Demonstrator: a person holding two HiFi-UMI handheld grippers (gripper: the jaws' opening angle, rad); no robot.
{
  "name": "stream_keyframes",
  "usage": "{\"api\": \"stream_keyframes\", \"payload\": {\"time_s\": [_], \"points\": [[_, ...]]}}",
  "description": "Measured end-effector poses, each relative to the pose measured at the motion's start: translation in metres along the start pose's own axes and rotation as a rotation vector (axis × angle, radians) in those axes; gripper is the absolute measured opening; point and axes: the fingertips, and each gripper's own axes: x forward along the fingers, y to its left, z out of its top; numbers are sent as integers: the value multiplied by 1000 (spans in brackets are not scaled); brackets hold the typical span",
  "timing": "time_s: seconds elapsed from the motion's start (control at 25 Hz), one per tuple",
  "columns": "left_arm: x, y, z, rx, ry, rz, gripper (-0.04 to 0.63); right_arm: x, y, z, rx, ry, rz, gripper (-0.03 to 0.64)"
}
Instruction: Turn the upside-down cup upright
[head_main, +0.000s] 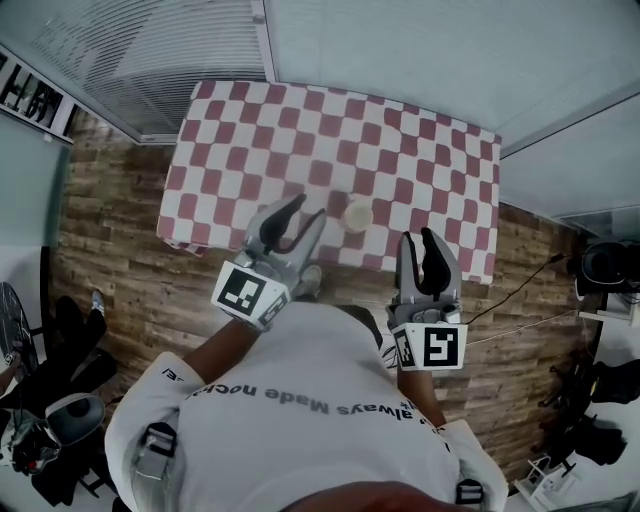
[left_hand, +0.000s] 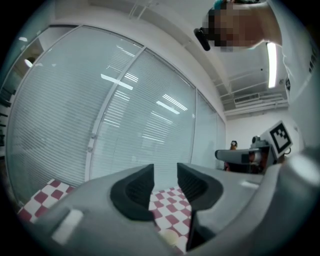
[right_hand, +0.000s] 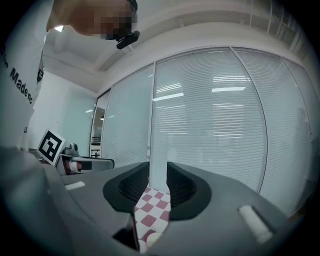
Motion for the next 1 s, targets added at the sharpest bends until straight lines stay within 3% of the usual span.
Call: {"api": "stream_keyframes", "payload": {"time_s": [0.4,1.0], "points": [[22,27,-5,-11,15,14,147,34,-10,-5,-4,15,8,109],[75,-5,9,21,-10,46,140,27,-74,3,-14,-10,32,104]]}}
